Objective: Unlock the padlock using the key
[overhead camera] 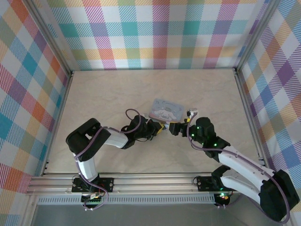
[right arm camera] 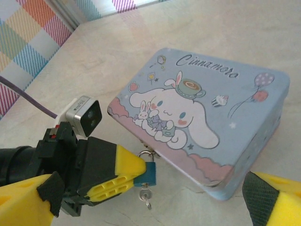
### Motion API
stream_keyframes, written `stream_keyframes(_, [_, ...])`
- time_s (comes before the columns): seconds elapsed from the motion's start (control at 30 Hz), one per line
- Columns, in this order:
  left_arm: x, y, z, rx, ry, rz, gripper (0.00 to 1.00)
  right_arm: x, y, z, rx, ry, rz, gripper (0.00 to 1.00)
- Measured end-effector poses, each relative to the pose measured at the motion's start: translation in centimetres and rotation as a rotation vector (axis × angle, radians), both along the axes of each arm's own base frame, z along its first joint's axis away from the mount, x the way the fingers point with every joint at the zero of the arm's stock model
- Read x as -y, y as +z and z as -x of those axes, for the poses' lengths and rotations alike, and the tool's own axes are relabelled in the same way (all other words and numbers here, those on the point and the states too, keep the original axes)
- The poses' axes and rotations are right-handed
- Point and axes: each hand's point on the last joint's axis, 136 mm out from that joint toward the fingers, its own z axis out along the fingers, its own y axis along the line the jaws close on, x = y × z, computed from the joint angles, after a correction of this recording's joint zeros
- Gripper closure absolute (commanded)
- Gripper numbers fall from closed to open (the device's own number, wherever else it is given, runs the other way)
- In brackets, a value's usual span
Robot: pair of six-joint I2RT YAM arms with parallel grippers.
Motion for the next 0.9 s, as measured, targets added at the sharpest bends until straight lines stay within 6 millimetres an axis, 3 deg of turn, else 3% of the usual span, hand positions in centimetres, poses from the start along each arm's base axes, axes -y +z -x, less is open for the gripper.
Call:
stream_keyframes(0.13, [-1.0,0.0,0.3,-0.010,0.019,-0.018,0.98,0.4,-0.3,0.6,0.063,0.027,0.035,0.00])
stream_keyframes(0.47, [-4.1,0.6,1.3,-0.038,0.078,-0.081,0.99,-0.8,-0.8,1.7,0.194,0.191,0.162,0.00])
stream_keyframes(0.8, [-5.0,1.5,1.7,-0.040,0.084,-0.105,0.99,-4.7,-2.5,4.4,0.359,0.433,0.367,0.01])
stream_keyframes(0.9, [-5.1,1.3,1.8,-0.047,0.084,-0.112,0.99,-5.8,-2.9,5.2,0.436,0.495,0.446,0.08])
